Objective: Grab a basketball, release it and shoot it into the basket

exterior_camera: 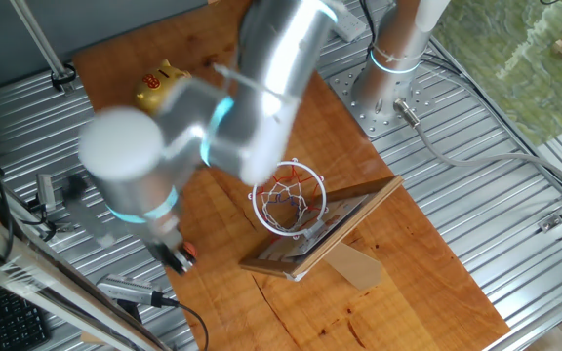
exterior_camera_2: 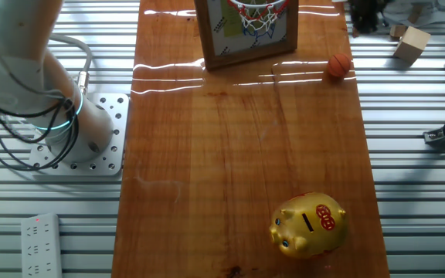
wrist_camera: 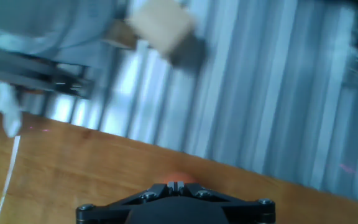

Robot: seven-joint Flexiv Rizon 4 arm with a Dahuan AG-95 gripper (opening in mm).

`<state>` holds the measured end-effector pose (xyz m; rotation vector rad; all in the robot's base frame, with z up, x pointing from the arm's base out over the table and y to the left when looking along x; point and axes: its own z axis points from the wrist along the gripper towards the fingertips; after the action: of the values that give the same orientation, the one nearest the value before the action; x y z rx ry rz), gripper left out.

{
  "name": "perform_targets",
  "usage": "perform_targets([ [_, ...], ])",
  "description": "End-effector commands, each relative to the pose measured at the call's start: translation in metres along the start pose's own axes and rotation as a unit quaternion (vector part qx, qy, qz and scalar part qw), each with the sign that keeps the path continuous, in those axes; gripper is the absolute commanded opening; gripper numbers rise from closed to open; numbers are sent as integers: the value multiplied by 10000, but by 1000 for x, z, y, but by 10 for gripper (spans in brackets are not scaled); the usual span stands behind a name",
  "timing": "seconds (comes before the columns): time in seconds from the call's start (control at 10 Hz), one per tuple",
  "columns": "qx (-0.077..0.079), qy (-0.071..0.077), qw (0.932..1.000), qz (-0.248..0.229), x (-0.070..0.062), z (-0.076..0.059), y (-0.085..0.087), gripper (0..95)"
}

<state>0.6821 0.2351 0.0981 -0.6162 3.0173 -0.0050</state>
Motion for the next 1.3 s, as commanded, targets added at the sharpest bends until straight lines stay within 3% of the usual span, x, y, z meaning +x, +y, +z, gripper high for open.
perform_targets([
  [0.1,11,-38,9998,-169,4,6,5,0],
  [0.4,49,-16,9998,-203,5,6,4,0],
  [0.5,176,15,9992,-354,8,7,4,0],
  [0.8,303,116,9983,-490,20,6,-6,0],
  [1.0,292,118,9981,-523,30,3,-17,0],
  [1.3,285,98,9983,-507,30,9,-20,0],
])
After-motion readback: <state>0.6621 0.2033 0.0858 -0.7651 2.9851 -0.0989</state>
